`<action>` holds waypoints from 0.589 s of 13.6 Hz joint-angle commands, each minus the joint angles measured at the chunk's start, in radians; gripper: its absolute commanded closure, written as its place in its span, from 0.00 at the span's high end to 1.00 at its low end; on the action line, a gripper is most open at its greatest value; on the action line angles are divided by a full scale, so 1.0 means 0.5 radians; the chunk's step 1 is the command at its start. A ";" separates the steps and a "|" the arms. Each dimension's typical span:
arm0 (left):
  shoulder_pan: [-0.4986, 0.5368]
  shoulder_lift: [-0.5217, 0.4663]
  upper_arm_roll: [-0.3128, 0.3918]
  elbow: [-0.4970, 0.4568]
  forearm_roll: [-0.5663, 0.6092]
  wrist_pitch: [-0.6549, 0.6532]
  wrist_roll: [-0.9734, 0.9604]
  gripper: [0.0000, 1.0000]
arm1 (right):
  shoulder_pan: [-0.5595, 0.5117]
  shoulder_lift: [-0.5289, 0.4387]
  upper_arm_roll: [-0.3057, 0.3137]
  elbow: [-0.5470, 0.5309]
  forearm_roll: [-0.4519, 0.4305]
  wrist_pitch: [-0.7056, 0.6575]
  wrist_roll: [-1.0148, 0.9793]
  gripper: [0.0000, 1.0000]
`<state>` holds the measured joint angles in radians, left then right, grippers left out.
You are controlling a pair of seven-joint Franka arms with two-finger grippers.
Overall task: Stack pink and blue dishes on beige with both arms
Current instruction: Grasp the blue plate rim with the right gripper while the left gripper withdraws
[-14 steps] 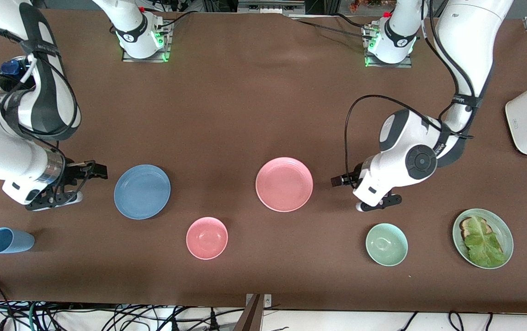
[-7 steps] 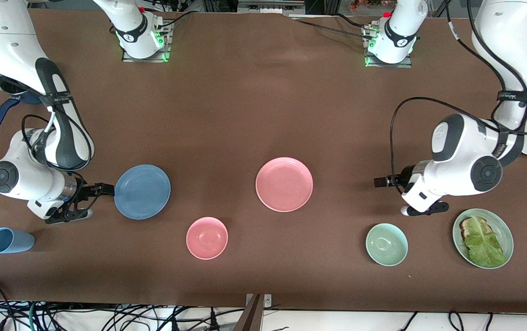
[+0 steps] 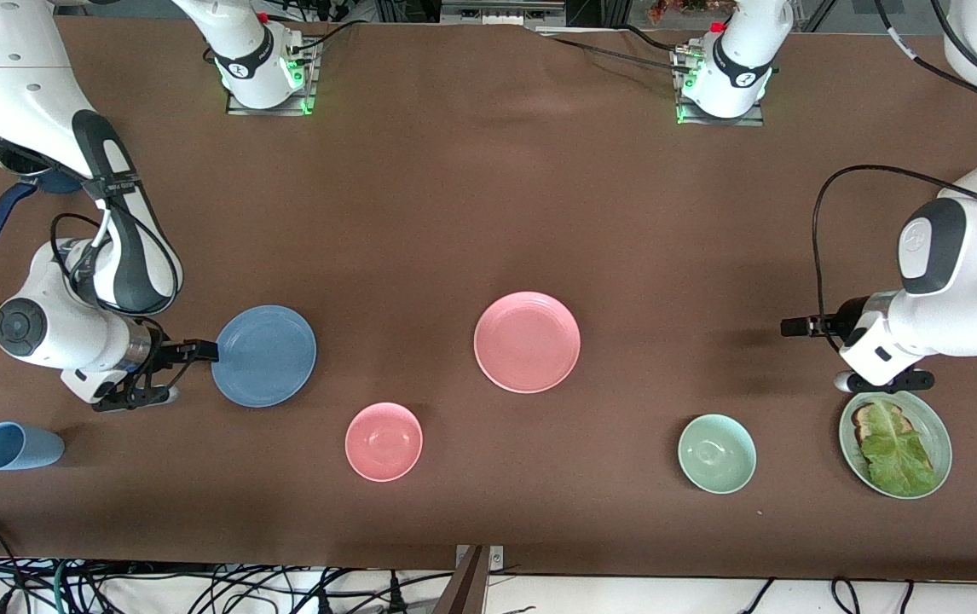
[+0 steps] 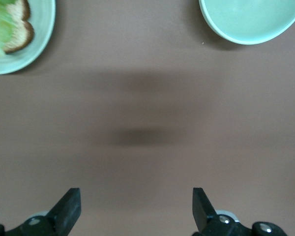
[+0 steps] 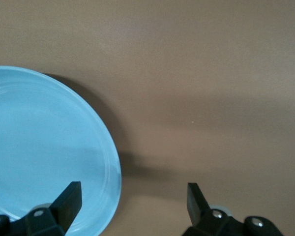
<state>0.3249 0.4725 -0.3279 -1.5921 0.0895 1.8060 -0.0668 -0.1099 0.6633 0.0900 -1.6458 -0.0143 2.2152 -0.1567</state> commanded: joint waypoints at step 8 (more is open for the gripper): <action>-0.422 -0.555 0.339 -0.037 0.014 -0.200 -0.019 1.00 | 0.036 0.014 0.010 -0.065 0.001 0.110 0.114 0.58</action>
<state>0.2237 0.2609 -0.2568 -1.5882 0.0899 1.7186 -0.0436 -0.0918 0.6737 0.0909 -1.6695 -0.0144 2.2576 -0.1136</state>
